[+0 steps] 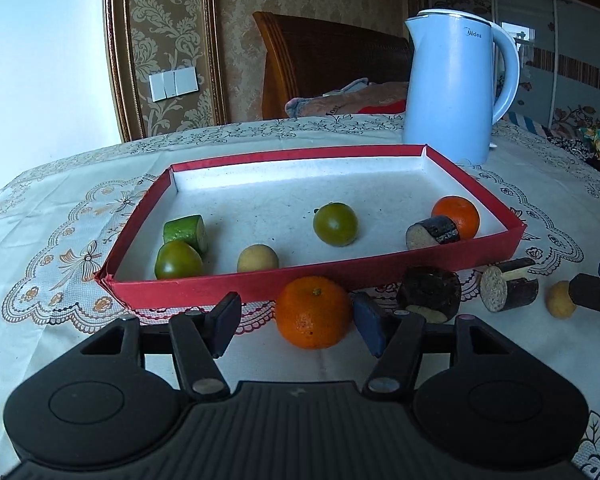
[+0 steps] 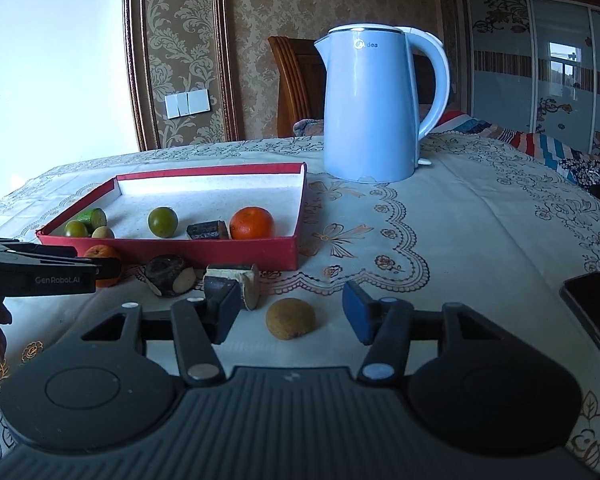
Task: Organize fruits
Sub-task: 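Withdraw both tools from the tray toward the loose fruits, then grasp an orange with the left tool while the right tool grasps another brown fruit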
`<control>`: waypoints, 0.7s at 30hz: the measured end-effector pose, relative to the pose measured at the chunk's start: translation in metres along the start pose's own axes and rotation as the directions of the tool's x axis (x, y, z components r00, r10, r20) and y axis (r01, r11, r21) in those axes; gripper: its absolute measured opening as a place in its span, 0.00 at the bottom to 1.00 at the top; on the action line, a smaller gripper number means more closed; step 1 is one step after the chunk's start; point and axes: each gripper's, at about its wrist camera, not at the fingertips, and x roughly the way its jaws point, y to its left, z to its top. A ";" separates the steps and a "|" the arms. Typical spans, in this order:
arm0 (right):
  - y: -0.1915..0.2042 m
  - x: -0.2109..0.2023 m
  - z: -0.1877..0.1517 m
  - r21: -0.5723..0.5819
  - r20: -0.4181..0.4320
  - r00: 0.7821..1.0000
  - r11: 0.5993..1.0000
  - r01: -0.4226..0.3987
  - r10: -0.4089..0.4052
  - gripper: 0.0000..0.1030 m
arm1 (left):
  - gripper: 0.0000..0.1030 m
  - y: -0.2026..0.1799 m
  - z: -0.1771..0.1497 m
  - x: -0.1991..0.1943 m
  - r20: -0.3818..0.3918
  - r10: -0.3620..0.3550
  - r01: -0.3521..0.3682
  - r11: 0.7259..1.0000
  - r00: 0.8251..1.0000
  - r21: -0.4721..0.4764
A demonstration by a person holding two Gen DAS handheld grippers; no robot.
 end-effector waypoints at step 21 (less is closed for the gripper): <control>0.009 0.032 -0.001 -0.092 -0.144 0.990 0.996 -0.017 0.004 0.28 | 0.40 0.004 -0.004 -0.012 0.023 -0.034 0.035 0.998 0.999 -0.046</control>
